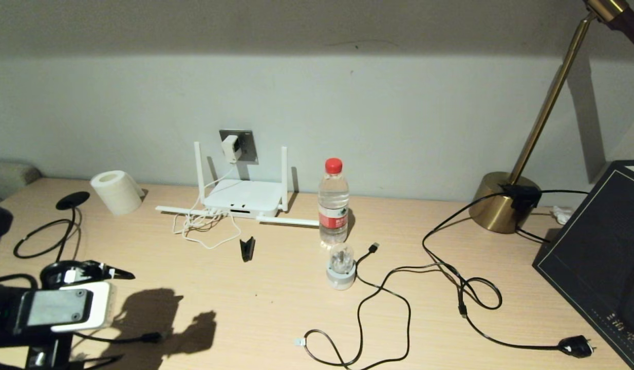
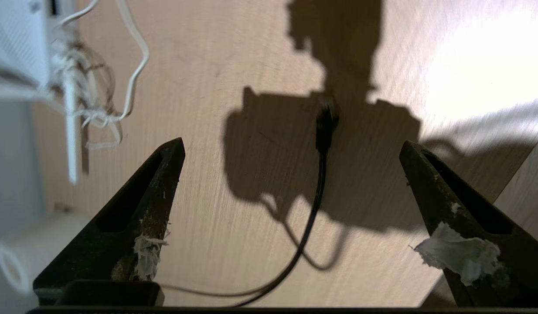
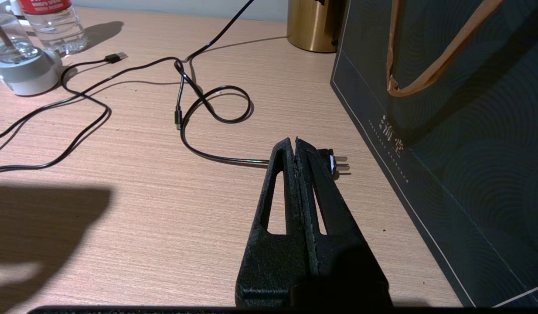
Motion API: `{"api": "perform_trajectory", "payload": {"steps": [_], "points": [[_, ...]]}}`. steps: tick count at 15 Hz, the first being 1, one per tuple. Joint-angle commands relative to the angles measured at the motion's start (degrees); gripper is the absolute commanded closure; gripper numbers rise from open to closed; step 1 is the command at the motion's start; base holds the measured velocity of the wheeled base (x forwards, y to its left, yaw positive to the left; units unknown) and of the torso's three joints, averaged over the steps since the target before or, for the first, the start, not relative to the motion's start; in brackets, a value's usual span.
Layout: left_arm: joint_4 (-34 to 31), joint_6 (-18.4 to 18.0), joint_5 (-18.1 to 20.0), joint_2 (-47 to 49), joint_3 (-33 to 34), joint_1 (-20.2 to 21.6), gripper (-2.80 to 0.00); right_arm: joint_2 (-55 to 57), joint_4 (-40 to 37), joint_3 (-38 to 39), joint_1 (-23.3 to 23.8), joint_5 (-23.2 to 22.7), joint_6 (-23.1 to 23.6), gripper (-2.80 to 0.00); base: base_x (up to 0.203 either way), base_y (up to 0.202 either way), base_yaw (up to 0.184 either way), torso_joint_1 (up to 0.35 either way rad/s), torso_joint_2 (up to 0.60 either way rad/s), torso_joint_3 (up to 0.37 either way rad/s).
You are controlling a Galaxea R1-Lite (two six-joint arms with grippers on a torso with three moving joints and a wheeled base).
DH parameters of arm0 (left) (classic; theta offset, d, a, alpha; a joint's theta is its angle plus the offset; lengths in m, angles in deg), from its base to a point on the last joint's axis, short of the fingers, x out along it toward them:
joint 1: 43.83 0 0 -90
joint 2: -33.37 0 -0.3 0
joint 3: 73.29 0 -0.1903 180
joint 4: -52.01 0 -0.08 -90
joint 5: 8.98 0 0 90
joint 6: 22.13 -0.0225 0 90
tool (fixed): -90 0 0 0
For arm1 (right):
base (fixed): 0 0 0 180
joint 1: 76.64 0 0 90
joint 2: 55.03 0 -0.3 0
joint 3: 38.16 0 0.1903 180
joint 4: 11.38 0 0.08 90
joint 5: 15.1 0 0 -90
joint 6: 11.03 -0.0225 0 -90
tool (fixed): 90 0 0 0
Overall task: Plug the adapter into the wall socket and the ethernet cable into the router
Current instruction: Pick up cable
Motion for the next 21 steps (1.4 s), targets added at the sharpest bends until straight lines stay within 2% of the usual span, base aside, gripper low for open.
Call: {"api": "perform_trajectory", "payload": {"steps": [1, 4, 7, 12, 21], "points": [[-1.68, -12.15, 1.3, 8.86, -1.79, 3.23, -2.8, 0.07, 0.04, 0.01, 0.0, -0.02, 0.06, 0.0, 0.0, 0.0, 0.0, 0.0, 0.0, 0.0], [-2.61, -17.22, 1.64, 15.63, -3.79, 3.34, -2.8, 0.07, 0.04, 0.01, 0.0, -0.02, -0.03, 0.0, 0.0, 0.0, 0.0, 0.0, 0.0, 0.0], [-4.92, -19.25, 0.83, 19.97, -7.09, 3.12, -2.8, 0.07, 0.04, 0.01, 0.0, -0.02, 0.06, 0.0, 0.0, 0.0, 0.0, 0.0, 0.0, 0.0], [-5.09, -19.45, -0.77, 23.91, -9.01, 0.8, -2.8, 0.07, 0.04, 0.01, 0.0, -0.02, -0.01, 0.0, 0.0, 0.0, 0.0, 0.0, 0.0, 0.0], [-4.83, -19.27, -1.95, 24.61, -6.41, 0.77, -2.8, 0.07, 0.04, 0.01, 0.0, -0.02, 0.06, 0.0, 0.0, 0.0, 0.0, 0.0, 0.0, 0.0]]}}
